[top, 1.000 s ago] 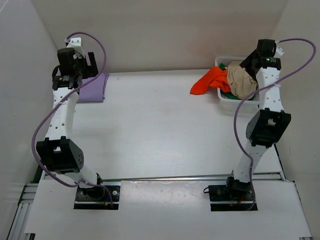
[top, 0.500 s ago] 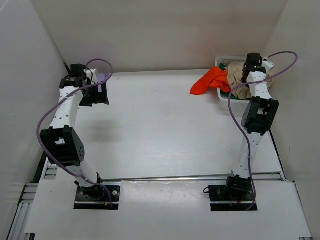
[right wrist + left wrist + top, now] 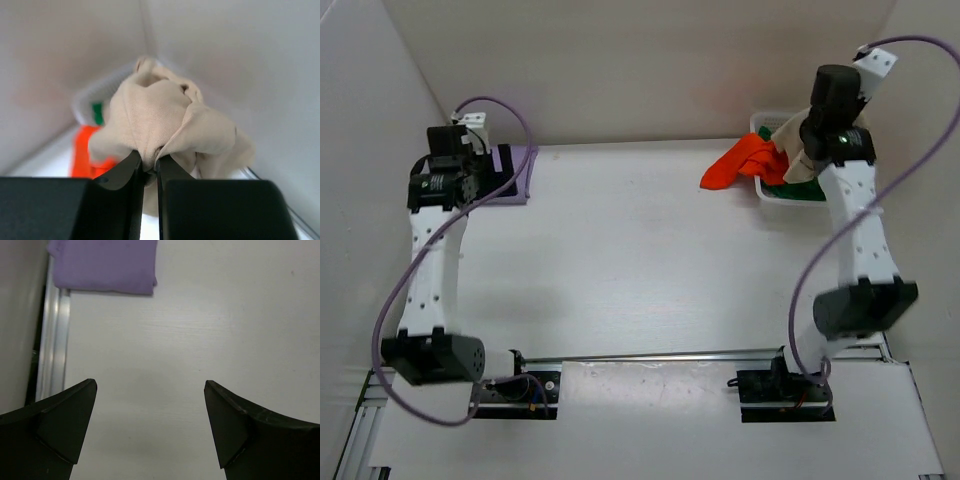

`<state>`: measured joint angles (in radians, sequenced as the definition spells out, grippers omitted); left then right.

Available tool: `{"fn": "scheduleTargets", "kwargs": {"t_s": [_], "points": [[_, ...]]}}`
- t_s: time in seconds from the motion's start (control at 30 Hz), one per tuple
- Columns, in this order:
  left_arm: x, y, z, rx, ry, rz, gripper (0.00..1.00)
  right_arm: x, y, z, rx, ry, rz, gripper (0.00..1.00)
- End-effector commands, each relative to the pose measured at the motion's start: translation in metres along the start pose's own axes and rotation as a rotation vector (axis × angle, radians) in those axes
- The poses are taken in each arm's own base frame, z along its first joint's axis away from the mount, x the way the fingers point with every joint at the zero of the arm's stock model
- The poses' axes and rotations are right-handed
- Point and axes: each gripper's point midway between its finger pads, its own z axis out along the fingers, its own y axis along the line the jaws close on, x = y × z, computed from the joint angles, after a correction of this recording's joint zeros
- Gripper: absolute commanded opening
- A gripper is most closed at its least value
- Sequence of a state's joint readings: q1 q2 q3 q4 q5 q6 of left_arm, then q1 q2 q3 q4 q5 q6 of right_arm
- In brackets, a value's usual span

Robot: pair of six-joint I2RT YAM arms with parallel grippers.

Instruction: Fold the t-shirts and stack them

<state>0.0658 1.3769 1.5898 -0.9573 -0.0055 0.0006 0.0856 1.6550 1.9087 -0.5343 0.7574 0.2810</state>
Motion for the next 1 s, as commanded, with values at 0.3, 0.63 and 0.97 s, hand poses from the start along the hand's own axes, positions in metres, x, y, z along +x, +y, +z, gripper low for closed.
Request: {"fn": "scheduleTargets", "kwargs": {"t_s": [0.3, 0.63, 0.97], "points": [[0.002, 0.005, -0.127, -0.026, -0.267, -0.004, 0.99, -0.162, -0.014, -0.301, -0.965, -0.437, 0.315, 0.00], [0.037, 0.007, -0.140, -0.035, -0.240, -0.004, 0.99, -0.057, 0.107, -0.341, -1.509, 0.206, 0.439, 0.01], [0.088, 0.024, -0.090, -0.137, -0.024, 0.000, 0.99, 0.224, 0.217, -0.264, -0.895, 0.954, -0.159, 0.77]]}}
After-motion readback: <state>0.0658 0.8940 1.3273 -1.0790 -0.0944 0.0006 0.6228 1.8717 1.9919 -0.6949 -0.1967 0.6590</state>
